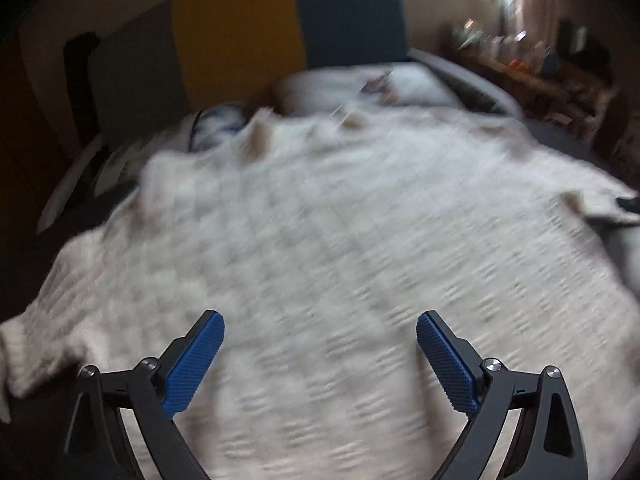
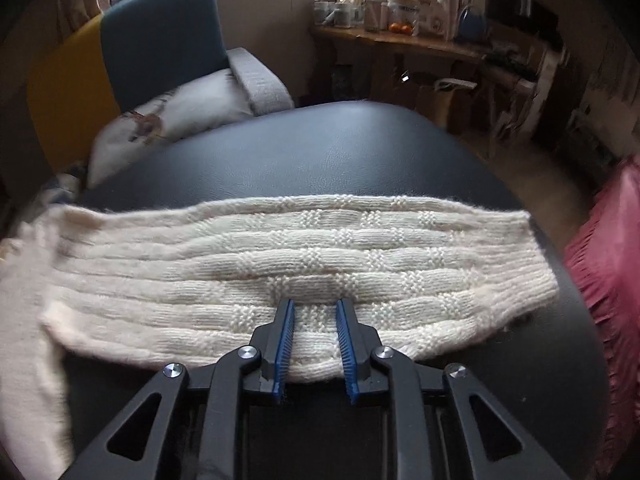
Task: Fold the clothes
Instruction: 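Grasp the sleeve with the right gripper and fold it across the body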
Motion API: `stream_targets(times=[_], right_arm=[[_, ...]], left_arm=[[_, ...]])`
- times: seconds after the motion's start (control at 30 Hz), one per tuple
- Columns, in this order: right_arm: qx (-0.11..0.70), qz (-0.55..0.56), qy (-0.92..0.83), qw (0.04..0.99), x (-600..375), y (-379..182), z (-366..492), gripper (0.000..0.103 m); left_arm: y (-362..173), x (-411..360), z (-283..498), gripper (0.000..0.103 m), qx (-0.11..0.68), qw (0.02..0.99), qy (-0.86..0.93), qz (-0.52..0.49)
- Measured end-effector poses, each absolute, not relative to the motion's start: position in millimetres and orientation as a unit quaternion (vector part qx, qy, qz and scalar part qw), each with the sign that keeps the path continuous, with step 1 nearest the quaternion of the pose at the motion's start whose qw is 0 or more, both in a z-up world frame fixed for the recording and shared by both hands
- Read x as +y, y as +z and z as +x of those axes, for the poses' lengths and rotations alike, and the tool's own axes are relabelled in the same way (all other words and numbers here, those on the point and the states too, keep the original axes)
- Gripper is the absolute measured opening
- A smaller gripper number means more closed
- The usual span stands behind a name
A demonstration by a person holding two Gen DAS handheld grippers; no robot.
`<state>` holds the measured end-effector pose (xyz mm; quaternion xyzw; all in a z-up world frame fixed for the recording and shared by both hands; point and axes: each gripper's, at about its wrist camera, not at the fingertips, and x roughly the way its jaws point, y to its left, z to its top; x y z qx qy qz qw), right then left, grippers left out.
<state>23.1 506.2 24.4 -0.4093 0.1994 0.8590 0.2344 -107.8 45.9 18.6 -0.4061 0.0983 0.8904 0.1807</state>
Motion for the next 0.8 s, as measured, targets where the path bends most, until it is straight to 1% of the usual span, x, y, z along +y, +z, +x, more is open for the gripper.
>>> stream_targets(times=[0.1,0.2,0.3,0.37,0.43,0.53,0.57,0.6,0.67,0.73,0.77,0.8], right_arm=[[0.243,-0.383,0.862,0.225,522,35,40,0.022],[0.285,-0.371,0.847,0.253,547,42,66,0.022],[0.321,-0.363,0.827,0.286,576,42,88,0.023],[0.343,-0.358,0.812,0.308,595,41,102,0.028],[0.365,-0.357,0.796,0.326,609,34,112,0.03],[0.429,-0.34,0.77,0.327,626,17,125,0.041],[0.445,-0.334,0.765,0.322,629,12,125,0.046],[0.451,-0.327,0.766,0.322,631,11,124,0.049],[0.453,-0.312,0.77,0.322,633,12,119,0.05],[0.458,-0.307,0.772,0.317,635,11,114,0.05],[0.455,-0.305,0.772,0.322,635,11,112,0.05],[0.45,-0.305,0.772,0.33,635,12,109,0.05]], left_arm=[[38,91,-94,0.098,0.088,0.238,0.892,-0.374],[46,146,-79,0.098,0.109,0.283,0.883,-0.357],[41,193,-69,0.098,0.133,0.309,0.875,-0.348],[35,216,-64,0.098,0.147,0.308,0.872,-0.349],[28,236,-64,0.098,0.163,0.298,0.872,-0.353],[18,252,-71,0.098,0.159,0.277,0.874,-0.367],[11,254,-72,0.098,0.163,0.274,0.87,-0.376],[3,257,-74,0.098,0.168,0.27,0.866,-0.385],[-12,261,-73,0.099,0.182,0.267,0.856,-0.404],[-18,260,-77,0.099,0.173,0.269,0.85,-0.418],[-18,258,-80,0.103,0.164,0.27,0.849,-0.424],[-19,257,-83,0.103,0.156,0.27,0.847,-0.43]])
